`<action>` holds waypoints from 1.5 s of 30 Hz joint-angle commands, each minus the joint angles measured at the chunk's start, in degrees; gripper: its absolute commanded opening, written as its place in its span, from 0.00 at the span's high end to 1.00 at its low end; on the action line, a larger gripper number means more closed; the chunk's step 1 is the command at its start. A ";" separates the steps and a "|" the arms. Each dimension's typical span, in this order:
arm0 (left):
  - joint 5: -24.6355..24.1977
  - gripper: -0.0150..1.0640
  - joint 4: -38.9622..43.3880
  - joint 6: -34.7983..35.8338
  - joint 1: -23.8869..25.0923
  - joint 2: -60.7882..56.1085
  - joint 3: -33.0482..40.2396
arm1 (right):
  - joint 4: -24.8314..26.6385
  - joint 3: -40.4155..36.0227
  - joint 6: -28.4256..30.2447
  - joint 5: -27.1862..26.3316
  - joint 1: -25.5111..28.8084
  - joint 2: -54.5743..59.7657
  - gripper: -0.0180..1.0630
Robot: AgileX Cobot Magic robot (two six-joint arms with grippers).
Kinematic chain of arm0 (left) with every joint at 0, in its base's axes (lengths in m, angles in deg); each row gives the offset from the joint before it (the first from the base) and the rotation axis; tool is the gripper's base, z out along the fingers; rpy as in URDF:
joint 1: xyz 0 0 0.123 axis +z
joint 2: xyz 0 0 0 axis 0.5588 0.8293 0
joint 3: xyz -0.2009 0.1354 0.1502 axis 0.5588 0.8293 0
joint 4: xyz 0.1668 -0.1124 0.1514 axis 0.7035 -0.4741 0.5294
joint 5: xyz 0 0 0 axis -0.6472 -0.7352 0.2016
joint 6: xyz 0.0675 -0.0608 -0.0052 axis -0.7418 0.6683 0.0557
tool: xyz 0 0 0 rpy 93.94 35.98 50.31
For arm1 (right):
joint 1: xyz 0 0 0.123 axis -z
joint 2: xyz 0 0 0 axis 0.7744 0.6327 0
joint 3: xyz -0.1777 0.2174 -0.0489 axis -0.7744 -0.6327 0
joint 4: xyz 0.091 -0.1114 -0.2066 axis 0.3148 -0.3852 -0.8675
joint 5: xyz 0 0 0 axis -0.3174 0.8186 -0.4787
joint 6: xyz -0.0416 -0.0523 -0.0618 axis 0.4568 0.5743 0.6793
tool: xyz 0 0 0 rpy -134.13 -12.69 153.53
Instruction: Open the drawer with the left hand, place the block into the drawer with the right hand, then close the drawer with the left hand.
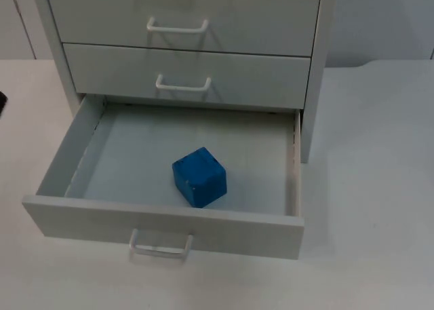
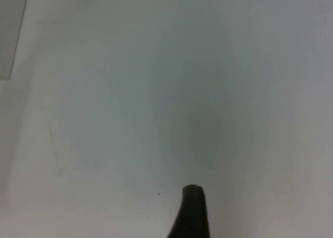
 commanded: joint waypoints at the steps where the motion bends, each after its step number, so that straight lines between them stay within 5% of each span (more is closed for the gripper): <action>1: 2.64 0.99 12.48 8.16 -9.60 0.40 -0.33 | 0.15 -0.29 0.45 0.18 0.13 -0.37 0.38; 2: 2.64 0.99 12.48 8.16 -9.60 0.40 -0.33 | 0.15 -0.29 0.45 0.18 0.13 -0.37 0.38; 6: 3.76 0.99 32.04 20.18 -22.82 0.71 -0.33 | 0.03 -0.29 0.45 -0.04 0.13 -0.37 0.38; 12: 6.01 0.99 41.80 22.06 -33.70 2.69 1.55 | 0.01 -0.29 0.45 -0.47 0.13 -0.37 0.38; 16: 15.63 0.99 45.08 22.06 -40.77 6.46 8.08 | 0.01 -0.29 0.45 -0.47 0.13 -0.37 0.38; 22: 20.02 0.99 48.13 22.36 -41.66 10.94 10.00 | 0.01 -0.29 0.45 -0.47 0.13 -0.37 0.38; 29: 22.12 0.99 58.32 30.52 -41.66 21.38 10.09 | 0.01 -0.29 0.35 -0.33 0.13 -0.37 0.38; 38: 26.03 0.99 86.21 54.26 -41.66 34.69 10.09 | 0.01 -0.29 0.00 -0.44 0.13 -0.37 0.38; 43: 23.23 0.99 111.95 80.70 -41.43 40.13 10.09 | 0.01 -0.29 0.00 -0.44 0.13 -0.37 0.38; 45: 22.42 0.99 116.69 85.47 -41.43 40.80 10.09 | 0.01 -0.29 0.00 -0.55 0.13 -0.37 0.38</action>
